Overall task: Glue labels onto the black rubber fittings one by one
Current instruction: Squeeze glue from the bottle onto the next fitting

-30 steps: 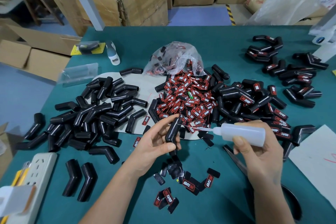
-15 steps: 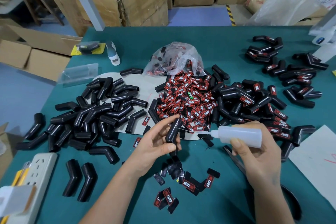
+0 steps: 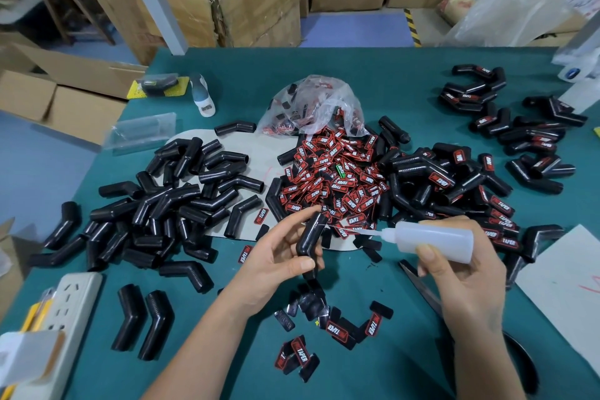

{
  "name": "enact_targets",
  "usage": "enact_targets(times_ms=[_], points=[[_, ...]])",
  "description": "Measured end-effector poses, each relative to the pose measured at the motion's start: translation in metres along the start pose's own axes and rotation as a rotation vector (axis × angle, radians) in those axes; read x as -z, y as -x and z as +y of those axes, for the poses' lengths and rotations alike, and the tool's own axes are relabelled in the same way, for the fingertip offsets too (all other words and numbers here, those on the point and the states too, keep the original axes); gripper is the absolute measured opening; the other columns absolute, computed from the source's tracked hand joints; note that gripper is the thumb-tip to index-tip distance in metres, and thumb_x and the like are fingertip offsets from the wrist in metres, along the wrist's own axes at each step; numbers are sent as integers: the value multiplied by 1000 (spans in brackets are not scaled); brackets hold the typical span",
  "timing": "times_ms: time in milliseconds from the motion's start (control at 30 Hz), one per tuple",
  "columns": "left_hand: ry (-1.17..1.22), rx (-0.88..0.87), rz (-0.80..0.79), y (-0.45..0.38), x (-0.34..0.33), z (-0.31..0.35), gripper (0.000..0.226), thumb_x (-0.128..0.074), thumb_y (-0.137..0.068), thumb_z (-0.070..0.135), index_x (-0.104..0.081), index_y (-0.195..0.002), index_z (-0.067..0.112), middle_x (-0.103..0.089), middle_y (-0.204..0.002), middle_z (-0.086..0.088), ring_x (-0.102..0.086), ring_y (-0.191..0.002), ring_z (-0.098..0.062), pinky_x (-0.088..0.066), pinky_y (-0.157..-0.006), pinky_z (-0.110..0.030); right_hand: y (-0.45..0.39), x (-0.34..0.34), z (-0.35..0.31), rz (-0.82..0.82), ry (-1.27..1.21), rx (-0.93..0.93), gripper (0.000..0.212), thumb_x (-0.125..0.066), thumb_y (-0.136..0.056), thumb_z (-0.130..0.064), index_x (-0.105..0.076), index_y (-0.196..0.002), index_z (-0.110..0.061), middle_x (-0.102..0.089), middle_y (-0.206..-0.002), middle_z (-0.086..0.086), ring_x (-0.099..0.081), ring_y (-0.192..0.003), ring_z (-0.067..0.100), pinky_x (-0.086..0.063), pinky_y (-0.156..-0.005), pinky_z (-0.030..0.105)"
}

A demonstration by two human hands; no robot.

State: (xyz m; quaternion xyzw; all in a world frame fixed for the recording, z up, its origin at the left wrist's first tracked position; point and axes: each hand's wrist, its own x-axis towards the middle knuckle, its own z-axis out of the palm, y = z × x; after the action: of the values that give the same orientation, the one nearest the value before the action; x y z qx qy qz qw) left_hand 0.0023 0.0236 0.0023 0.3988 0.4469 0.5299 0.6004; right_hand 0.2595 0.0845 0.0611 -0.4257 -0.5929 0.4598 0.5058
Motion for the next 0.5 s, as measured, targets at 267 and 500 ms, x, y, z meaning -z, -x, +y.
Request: enact_targets(times_ms=[267, 500], points=[[0, 2, 3, 0, 2, -2, 79, -86, -88, 34, -47, -156, 25, -67, -107, -6, -68, -95, -28, -54, -89, -35, 0, 0, 0, -35, 20, 3, 14, -70, -85, -37, -70, -97, -31, -66, -95, -6, -61, -67, 11, -52, -58, 20], [13, -7, 2, -1, 1, -2, 78, -86, -88, 33, -49, -155, 24, -67, -106, -6, -68, -93, -28, -53, -89, -34, -1, -1, 0, -66, 1, 34, 11, -70, -85, -35, -70, -96, -36, -66, -94, -14, -61, -66, 8, -49, -56, 17]])
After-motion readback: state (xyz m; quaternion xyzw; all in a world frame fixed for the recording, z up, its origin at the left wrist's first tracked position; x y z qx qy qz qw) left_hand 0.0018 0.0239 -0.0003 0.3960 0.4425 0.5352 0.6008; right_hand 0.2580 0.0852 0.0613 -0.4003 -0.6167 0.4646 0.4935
